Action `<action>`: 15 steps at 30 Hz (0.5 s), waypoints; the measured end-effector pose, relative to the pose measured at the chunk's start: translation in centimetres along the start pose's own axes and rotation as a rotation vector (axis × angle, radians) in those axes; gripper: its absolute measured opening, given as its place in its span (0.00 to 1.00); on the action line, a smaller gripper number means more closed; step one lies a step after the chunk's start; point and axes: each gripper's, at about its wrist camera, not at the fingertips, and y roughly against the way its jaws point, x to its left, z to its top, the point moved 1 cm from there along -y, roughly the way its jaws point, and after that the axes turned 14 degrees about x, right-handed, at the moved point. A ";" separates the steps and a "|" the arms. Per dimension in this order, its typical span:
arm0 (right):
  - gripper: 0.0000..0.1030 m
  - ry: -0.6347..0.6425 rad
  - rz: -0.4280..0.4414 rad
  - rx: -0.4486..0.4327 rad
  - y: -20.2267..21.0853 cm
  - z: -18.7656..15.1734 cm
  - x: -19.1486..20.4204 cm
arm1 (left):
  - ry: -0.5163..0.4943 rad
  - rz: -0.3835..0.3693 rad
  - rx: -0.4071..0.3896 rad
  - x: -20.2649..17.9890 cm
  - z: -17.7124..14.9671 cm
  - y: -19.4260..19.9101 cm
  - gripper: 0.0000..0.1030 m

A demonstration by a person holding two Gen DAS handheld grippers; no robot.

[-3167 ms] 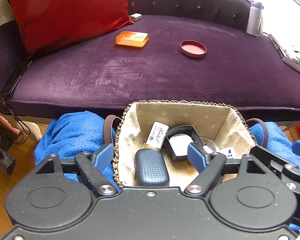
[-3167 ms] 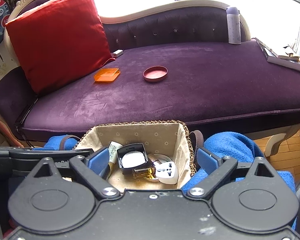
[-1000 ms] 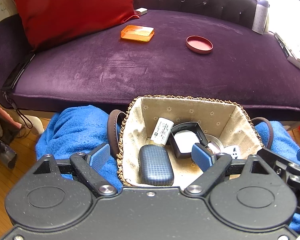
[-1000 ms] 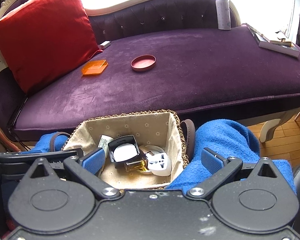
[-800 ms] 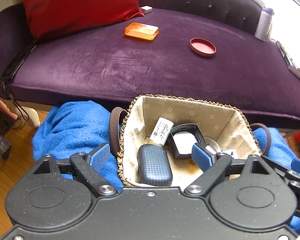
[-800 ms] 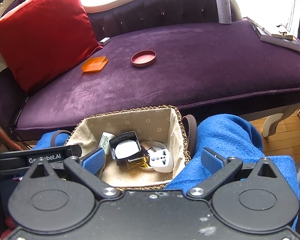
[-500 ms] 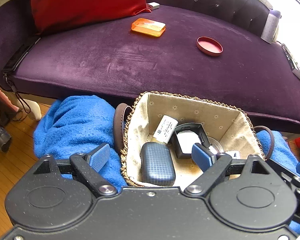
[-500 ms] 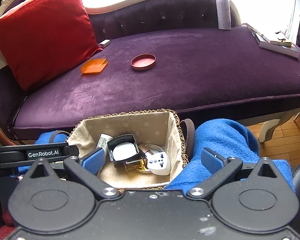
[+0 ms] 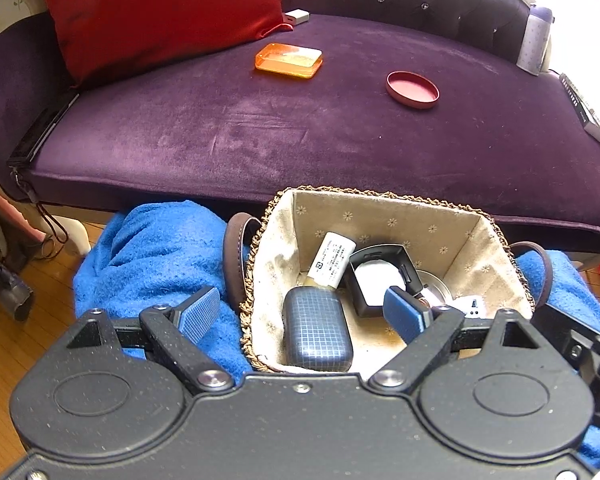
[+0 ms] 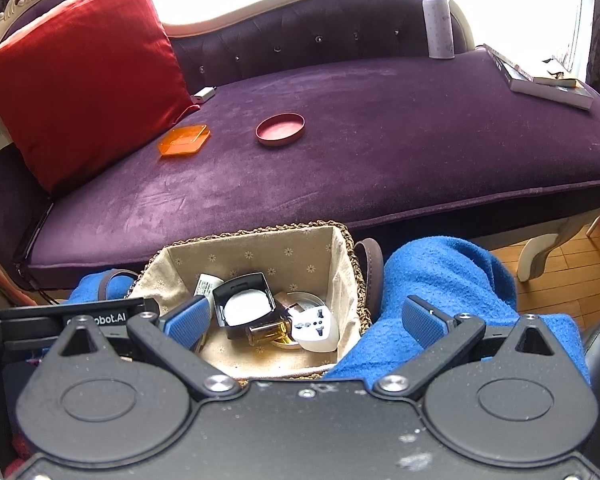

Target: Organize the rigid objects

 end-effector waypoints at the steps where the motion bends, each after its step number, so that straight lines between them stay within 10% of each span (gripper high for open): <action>1: 1.00 0.002 0.001 0.009 -0.1 0.1 0.1 | 0.004 0.000 -0.007 0.0 0.0 0.1 0.84; 15: 0.99 0.068 -0.024 0.117 -1.2 3.3 0.6 | -0.009 0.003 0.029 1.1 3.7 0.5 0.84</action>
